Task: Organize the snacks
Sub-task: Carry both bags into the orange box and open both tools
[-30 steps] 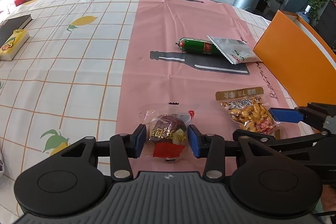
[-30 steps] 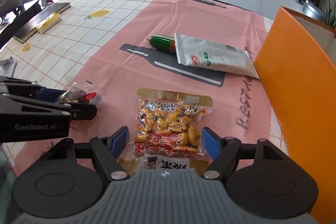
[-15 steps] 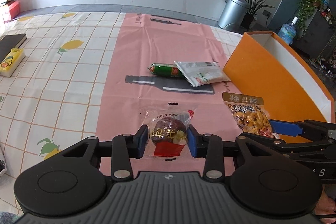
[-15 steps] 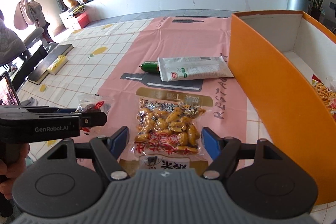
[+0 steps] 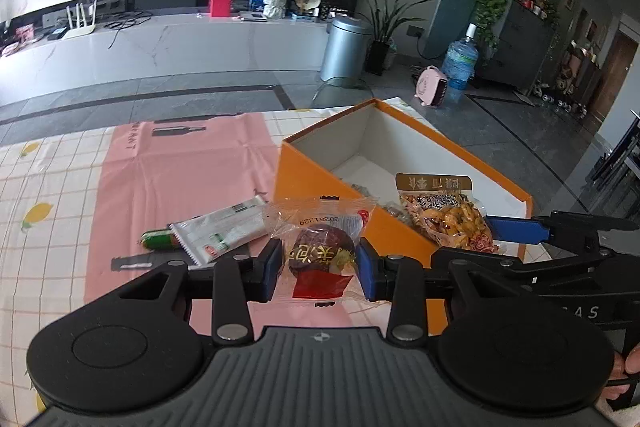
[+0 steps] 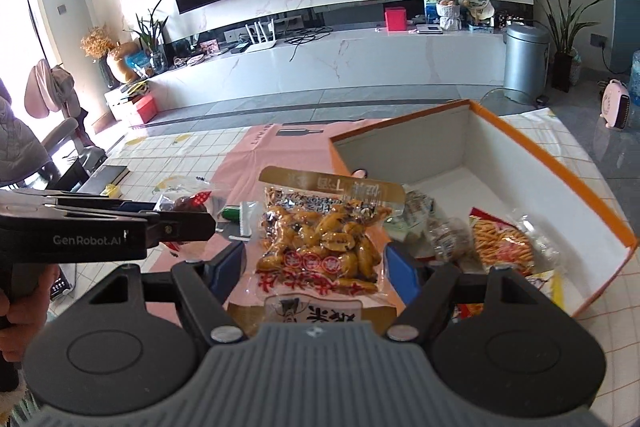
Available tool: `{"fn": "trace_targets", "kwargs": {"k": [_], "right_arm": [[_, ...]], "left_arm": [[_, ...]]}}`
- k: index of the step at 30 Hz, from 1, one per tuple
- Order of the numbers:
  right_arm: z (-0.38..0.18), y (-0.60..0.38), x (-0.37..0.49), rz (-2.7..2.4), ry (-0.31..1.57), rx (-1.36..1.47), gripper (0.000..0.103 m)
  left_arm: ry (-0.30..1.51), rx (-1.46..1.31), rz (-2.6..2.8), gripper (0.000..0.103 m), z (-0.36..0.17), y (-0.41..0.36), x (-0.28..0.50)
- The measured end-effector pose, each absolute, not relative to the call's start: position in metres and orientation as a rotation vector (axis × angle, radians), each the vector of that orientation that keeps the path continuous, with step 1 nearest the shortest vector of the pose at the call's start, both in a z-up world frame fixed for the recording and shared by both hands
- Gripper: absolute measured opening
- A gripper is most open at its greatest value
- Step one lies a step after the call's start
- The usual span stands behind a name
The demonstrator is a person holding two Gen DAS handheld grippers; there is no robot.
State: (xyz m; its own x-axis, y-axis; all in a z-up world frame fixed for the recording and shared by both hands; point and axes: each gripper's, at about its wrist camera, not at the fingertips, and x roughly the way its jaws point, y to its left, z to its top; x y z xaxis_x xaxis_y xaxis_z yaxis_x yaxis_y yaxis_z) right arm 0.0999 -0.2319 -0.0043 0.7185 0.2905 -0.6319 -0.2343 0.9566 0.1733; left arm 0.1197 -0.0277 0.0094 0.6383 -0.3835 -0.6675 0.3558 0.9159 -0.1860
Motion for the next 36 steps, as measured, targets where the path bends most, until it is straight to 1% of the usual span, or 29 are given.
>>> {"fn": "trace_targets", "kwargs": {"k": [7,14,22,27,36], "right_arm": [[0.002,-0.292,0.118,0.225,0.741,0.040,0.073],[-0.018,-0.327,0.161,0.220,0.832,0.025,0.073],[-0.044,-0.329,0.228,0.278,0.898,-0.061,0.073],[-0.064,-0.325,0.273,0.313,0.958,-0.078,0.073],[-0.083,-0.300,0.307,0.357,1.014,-0.175,0.073]], "left_arm": [[0.769,0.082,-0.524,0.044,0.016,-0.092,0.150],[0.830,0.190,-0.553,0.044,0.001,-0.137,0.197],[0.894,0.326,-0.573,0.044,-0.026,-0.159,0.247],[0.951,0.344,-0.558,0.044,-0.042,-0.158,0.274],[1.007,0.375,-0.542,0.044,-0.059,-0.158,0.298]]}}
